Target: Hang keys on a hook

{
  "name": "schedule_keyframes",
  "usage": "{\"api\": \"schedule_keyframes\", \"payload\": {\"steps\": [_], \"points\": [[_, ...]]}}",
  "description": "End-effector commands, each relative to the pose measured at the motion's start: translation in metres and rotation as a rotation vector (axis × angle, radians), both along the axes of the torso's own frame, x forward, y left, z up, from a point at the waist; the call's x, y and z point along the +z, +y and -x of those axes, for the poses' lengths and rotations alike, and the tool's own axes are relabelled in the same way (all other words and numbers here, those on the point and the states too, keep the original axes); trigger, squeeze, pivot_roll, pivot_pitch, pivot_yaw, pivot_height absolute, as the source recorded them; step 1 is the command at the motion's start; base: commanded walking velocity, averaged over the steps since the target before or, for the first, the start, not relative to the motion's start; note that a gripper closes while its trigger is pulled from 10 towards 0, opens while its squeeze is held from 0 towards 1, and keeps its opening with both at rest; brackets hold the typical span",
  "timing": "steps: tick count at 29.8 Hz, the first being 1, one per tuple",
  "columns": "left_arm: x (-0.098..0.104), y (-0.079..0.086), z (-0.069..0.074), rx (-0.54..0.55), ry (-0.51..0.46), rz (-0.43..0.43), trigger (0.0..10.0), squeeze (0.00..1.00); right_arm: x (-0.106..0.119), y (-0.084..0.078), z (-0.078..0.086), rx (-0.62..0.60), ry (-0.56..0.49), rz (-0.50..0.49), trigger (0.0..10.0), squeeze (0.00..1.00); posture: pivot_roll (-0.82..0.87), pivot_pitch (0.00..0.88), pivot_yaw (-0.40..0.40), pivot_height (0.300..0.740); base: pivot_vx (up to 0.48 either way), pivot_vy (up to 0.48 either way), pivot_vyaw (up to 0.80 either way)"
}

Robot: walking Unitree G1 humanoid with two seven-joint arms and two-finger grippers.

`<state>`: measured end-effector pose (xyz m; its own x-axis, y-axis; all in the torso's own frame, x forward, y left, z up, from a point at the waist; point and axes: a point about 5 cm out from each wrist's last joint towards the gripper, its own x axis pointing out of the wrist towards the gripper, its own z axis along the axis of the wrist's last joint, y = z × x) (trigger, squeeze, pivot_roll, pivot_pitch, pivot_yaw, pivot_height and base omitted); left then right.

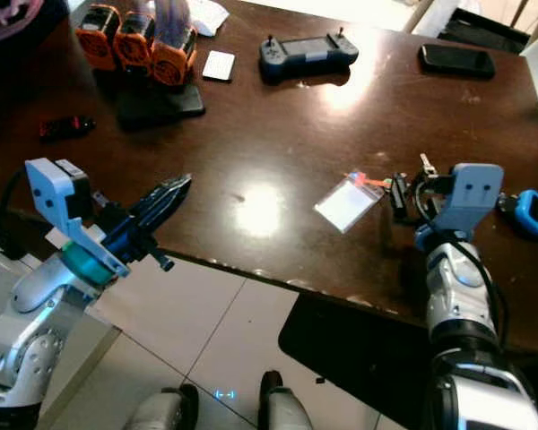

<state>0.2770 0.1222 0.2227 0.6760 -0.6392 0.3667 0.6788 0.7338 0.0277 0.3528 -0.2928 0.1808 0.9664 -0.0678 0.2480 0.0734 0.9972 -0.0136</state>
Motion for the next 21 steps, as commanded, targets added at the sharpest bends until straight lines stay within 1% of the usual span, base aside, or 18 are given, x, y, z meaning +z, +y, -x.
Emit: {"api": "schedule_keyframes", "payload": {"steps": [1, 3, 8, 10, 11, 13, 15, 16, 17, 19, 20, 21], "points": [[-0.003, -0.001, -0.001, 0.006, 0.004, -0.008, 10.0, 0.00, -0.003, 0.000, 0.003, 0.016, -0.011, -0.007, 10.0, 0.00, 0.09, 0.199, 0.039, 0.740, 0.000, 0.000, 0.00], [-0.001, -0.002, -0.002, 0.011, -0.005, -0.002, 10.0, 0.00, 0.000, 0.007, 0.001, 0.054, -0.026, -0.001, 10.0, 0.00, 0.09, 0.197, 0.039, 0.740, 0.000, 0.000, 0.00], [0.000, -0.003, -0.003, 0.013, -0.008, -0.001, 10.0, 0.00, 0.001, 0.010, 0.000, 0.060, -0.024, -0.001, 10.0, 0.00, 0.08, 0.199, 0.041, 0.740, 0.000, 0.000, 0.00], [0.002, -0.002, -0.004, 0.036, -0.014, 0.002, 10.0, 0.00, -0.003, 0.020, -0.004, 0.094, -0.012, -0.006, 10.0, 0.00, 0.09, 0.209, 0.043, 0.740, 0.000, 0.000, 0.00], [0.002, -0.002, -0.004, 0.036, -0.014, 0.002, 10.0, 0.00, -0.003, 0.020, -0.004, 0.094, -0.012, -0.006, 10.0, 0.00, 0.09, 0.209, 0.043, 0.740, 0.000, 0.000, 0.00], [0.002, 0.000, -0.004, 0.056, -0.015, -0.001, 10.0, 0.00, -0.010, 0.032, -0.007, 0.117, 0.016, -0.019, 10.0, 0.00, 0.10, 0.219, 0.045, 0.740, 0.000, 0.000, 0.00], [0.002, 0.000, -0.004, 0.056, -0.015, -0.001, 10.0, 0.00, -0.010, 0.032, -0.007, 0.117, 0.016, -0.019, 10.0, 0.00, 0.10, 0.219, 0.045, 0.740, 0.000, 0.000, 0.00], [0.002, 0.000, -0.003, 0.062, -0.013, -0.003, 10.0, 0.00, -0.013, 0.033, -0.008, 0.100, 0.039, -0.019, 10.0, 0.00, 0.10, 0.224, 0.047, 0.740, 0.000, 0.000, 0.00], [0.002, 0.000, -0.003, 0.062, -0.013, -0.003, 10.0, 0.00, -0.013, 0.033, -0.008, 0.100, 0.039, -0.019, 10.0, 0.00, 0.10, 0.224, 0.047, 0.740, 0.000, 0.000, 0.00], [0.001, 0.001, -0.002, 0.066, -0.010, -0.005, 10.0, 0.00, -0.016, 0.033, -0.008, 0.079, 0.055, -0.023, 10.0, 0.00, 0.11, 0.233, 0.049, 0.740, 0.000, 0.000, 0.00], [0.000, 0.002, -0.001, 0.071, -0.005, -0.008, 10.0, 0.00, -0.019, 0.030, -0.008, 0.043, 0.081, -0.028, 10.0, 0.00, 0.11, 0.238, 0.053, 0.740, 0.000, 0.000, 0.00], [0.000, 0.002, -0.001, 0.071, -0.005, -0.008, 10.0, 0.00, -0.019, 0.030, -0.008, 0.043, 0.081, -0.028, 10.0, 0.00, 0.11, 0.238, 0.053, 0.740, 0.000, 0.000, 0.00]]}}
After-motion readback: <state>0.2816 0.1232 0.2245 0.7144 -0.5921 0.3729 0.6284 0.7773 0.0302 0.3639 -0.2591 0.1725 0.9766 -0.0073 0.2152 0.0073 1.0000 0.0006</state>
